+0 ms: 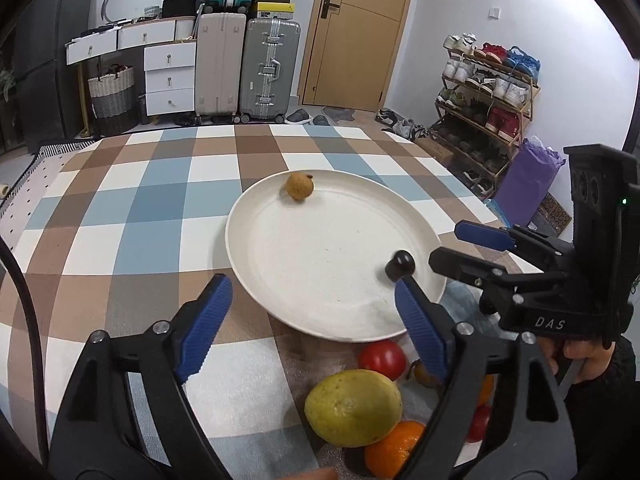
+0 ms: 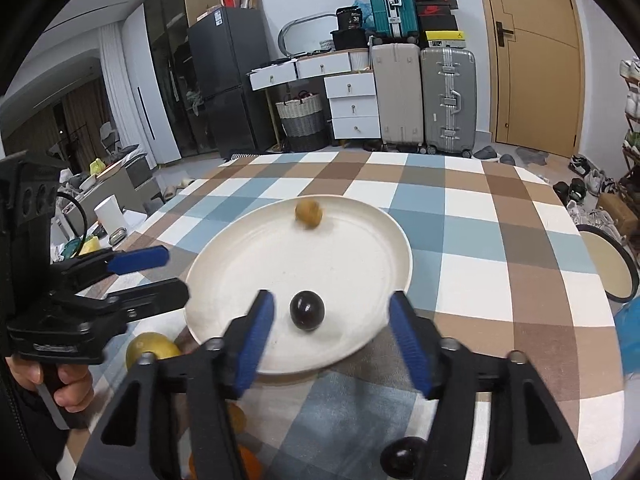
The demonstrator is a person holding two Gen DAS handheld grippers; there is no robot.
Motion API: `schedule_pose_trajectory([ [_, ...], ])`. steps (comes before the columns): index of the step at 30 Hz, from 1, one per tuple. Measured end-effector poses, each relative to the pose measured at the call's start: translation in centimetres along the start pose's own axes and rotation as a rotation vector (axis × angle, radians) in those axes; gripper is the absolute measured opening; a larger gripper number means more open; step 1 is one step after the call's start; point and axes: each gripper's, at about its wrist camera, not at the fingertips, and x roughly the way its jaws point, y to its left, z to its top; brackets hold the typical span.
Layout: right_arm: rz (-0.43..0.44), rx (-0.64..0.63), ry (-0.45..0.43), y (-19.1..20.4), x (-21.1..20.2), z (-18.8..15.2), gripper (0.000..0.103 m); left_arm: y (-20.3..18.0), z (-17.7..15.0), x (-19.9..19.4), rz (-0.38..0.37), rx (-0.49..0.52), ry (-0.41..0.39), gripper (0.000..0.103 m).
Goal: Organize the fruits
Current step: 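Grasp the yellow pear with the left gripper while the right grasps a second dark plum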
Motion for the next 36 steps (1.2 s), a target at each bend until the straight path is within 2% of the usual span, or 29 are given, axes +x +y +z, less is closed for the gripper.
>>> schedule_pose_trajectory([
  [2, -0.012, -0.013, -0.006, 0.2, -0.1, 0.0, 0.085, 0.0, -0.1, -0.2, 0.004, 0.002, -0.001, 0.086],
  [4, -0.023, -0.016, -0.016, 0.3, -0.2, 0.0, 0.09, 0.1, -0.2, -0.4, 0.007, 0.0, 0.0, 0.09],
  [6, -0.031, -0.012, -0.017, 0.3, -0.2, 0.0, 0.098, 0.1, -0.3, -0.5, 0.008, -0.004, 0.0, 0.102],
  [11, -0.026, 0.009, -0.01, -0.3, -0.1, 0.1, 0.103, 0.3, -0.6, -0.9, 0.041, -0.012, -0.011, 0.102],
  [17, -0.035, 0.008, -0.007, -0.3, -0.2, -0.1, 0.103, 0.2, -0.8, -1.6, 0.069, -0.005, -0.025, 0.102],
  [26, -0.068, 0.052, 0.044, -1.1, -1.8, -1.7, 0.103, 0.4, -1.9, -2.6, 0.101, -0.017, -0.024, 0.102],
  [36, -0.117, 0.061, 0.11, -2.1, -3.8, -4.0, 0.103, 0.3, -4.3, -3.9, 0.093, -0.056, 0.001, 0.102],
])
